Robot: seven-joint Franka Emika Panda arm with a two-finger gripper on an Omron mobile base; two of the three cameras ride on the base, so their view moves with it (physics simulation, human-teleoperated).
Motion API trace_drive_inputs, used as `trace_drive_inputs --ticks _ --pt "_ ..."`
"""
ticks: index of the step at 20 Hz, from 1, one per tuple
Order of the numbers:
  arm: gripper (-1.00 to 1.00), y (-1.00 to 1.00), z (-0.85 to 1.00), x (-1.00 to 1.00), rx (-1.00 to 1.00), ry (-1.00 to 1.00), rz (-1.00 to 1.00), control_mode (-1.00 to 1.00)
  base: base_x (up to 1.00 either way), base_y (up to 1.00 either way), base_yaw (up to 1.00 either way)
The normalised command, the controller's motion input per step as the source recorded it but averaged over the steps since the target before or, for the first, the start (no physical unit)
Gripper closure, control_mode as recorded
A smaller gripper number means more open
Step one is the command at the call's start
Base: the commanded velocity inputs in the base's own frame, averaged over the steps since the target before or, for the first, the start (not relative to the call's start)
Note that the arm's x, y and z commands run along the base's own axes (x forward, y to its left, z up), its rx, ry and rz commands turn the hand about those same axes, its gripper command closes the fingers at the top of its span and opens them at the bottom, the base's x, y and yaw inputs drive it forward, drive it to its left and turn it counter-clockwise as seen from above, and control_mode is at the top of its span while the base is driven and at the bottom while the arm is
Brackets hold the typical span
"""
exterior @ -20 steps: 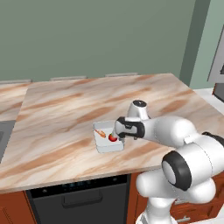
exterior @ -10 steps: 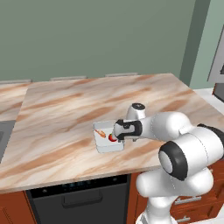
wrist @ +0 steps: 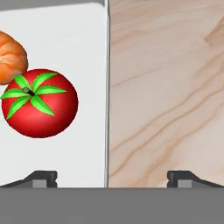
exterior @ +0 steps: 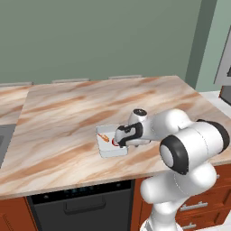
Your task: Place the tupperware on the second highest shelf of the fridge. Make space for the tupperware among the existing items by rearranging them on the shelves if needed. Close the fridge door when finished.
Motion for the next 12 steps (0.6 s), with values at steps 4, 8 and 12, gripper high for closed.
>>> trace_drive_inputs --ticks 4,8,12 --pt "-1.0 0.06 -0.13 0.21 0.0 0.0 0.0 -1.0 0.0 0.0 0.0" --pt "-1.0 0.06 -0.15 0.22 0.0 -0.01 0.0 -1.0 0.0 0.0 0.0" --pt "1.0 0.08 -0.2 0.19 0.0 -0.02 0.0 -1.0 0.0 0.0 0.0"
